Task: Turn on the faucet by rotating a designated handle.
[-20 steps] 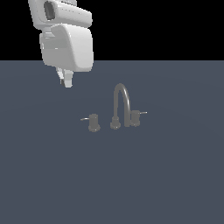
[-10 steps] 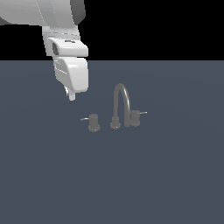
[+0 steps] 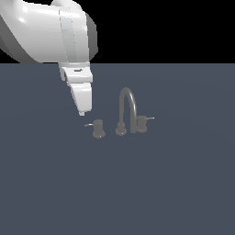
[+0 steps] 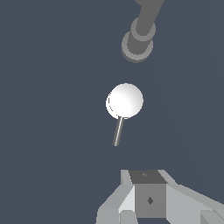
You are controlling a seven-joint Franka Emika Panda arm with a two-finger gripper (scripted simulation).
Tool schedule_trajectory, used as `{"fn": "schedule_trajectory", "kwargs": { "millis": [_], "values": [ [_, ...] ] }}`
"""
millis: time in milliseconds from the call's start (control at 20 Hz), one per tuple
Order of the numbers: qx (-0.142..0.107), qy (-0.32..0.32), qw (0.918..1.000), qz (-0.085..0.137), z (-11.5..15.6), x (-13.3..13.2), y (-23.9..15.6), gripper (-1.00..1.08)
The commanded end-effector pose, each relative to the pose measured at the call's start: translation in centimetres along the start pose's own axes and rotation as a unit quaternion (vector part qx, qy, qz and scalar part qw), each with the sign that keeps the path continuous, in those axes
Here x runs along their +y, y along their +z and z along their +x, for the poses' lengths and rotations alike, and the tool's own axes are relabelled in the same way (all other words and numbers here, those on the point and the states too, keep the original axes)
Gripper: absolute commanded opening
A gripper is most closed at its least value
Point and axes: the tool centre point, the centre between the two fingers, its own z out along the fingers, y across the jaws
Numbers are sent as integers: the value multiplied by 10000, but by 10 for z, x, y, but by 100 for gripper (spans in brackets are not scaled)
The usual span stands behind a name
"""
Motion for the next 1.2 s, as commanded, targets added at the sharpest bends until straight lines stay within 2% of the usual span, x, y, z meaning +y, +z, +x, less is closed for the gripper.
{"fn": "schedule_trajectory", "kwargs": {
  "millis": [0, 550, 1150],
  "values": [
    [21, 226, 9997, -8, 7, -11, 15, -100],
    [56, 937, 9956, -34, 32, -43, 59, -100],
    [53, 1084, 9941, -36, 38, -49, 67, -100]
  ]
}}
